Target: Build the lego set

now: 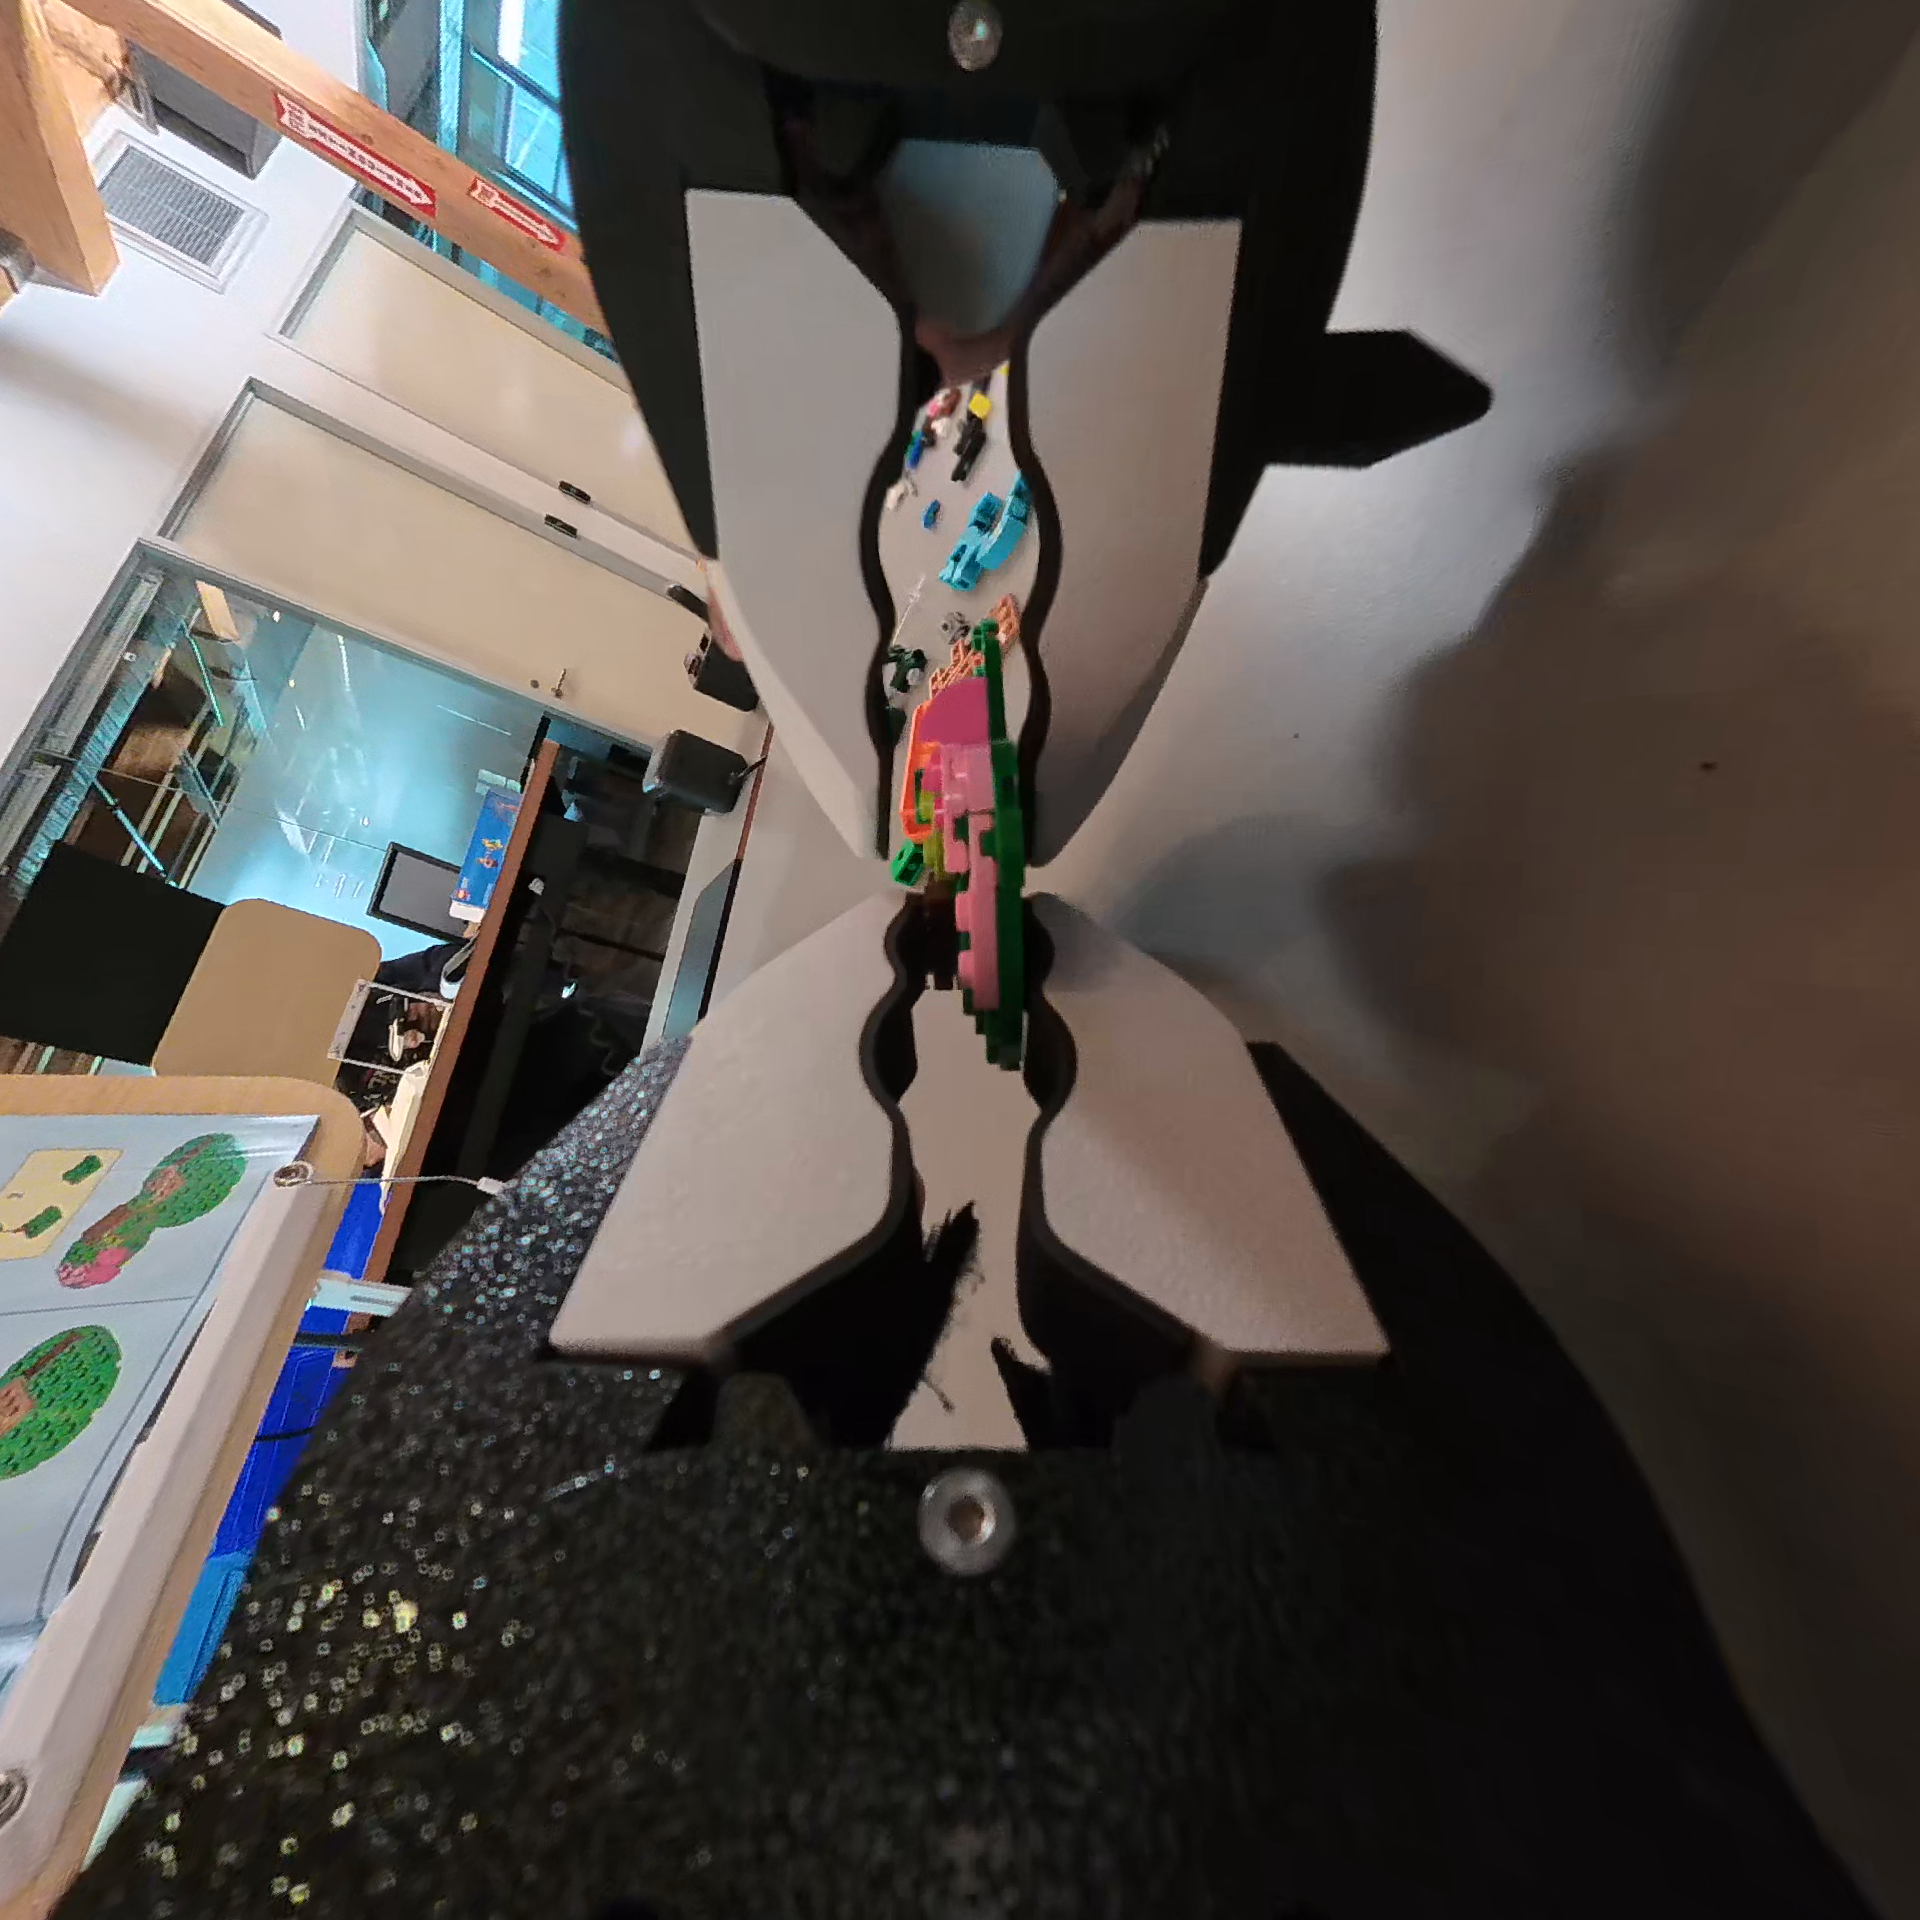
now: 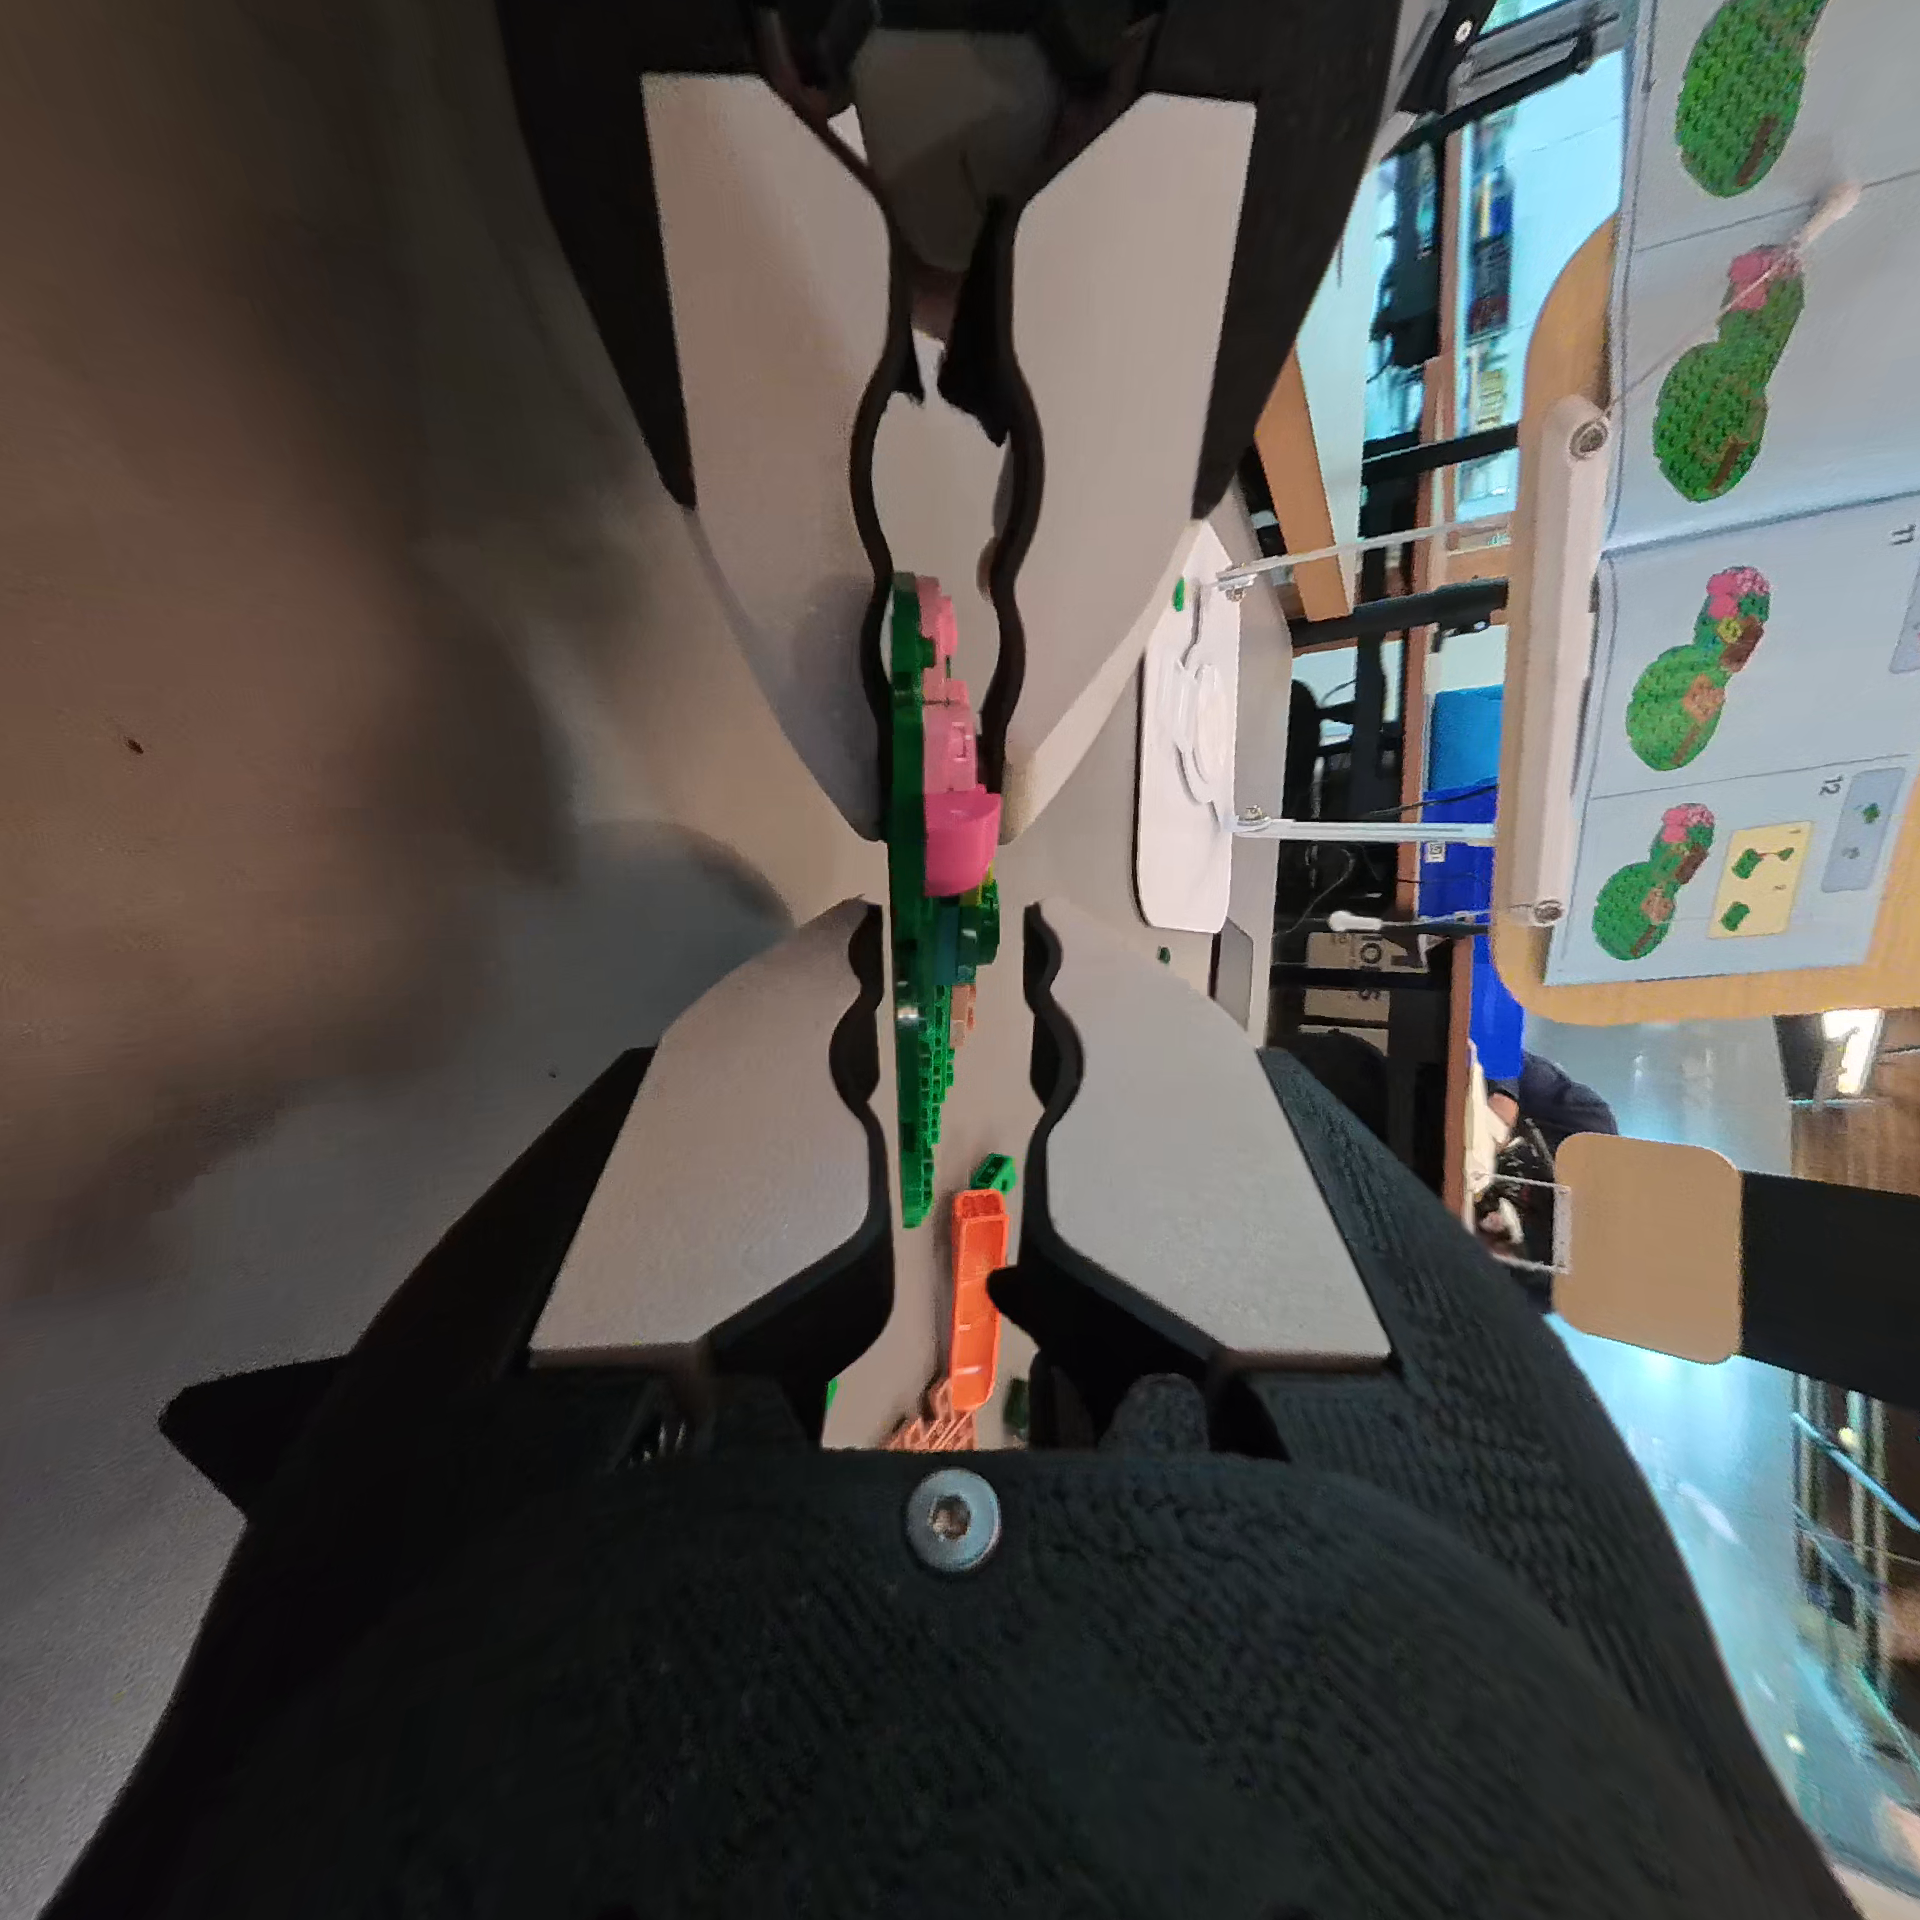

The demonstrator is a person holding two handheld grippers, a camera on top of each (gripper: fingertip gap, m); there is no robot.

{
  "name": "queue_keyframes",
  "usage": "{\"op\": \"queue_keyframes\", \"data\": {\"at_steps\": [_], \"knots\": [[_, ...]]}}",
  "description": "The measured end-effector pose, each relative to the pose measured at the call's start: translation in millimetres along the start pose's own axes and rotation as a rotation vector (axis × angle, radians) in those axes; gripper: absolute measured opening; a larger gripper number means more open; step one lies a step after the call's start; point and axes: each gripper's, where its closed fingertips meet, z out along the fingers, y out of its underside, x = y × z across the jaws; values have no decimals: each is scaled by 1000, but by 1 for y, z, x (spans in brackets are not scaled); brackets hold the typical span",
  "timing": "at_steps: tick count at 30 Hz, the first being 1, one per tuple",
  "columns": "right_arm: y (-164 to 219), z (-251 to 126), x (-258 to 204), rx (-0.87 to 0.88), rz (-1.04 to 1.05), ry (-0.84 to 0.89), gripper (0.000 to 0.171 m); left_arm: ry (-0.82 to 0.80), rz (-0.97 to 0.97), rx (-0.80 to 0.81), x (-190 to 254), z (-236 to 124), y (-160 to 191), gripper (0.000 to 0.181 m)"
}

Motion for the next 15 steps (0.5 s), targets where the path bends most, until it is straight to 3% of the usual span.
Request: {"op": "queue_keyframes", "data": {"at_steps": [1, 9, 15], "knots": [[-1, 0, 0, 7, -24, 6, 18, -4, 0, 1, -1, 0, 0, 16], [-4, -1, 4, 28, -151, 76, 16, -45, 88, -9, -5, -3, 0, 16], [0, 4, 16, 30, -52, 151, 18, -154, 194, -49, -17, -3, 8, 16]]}}
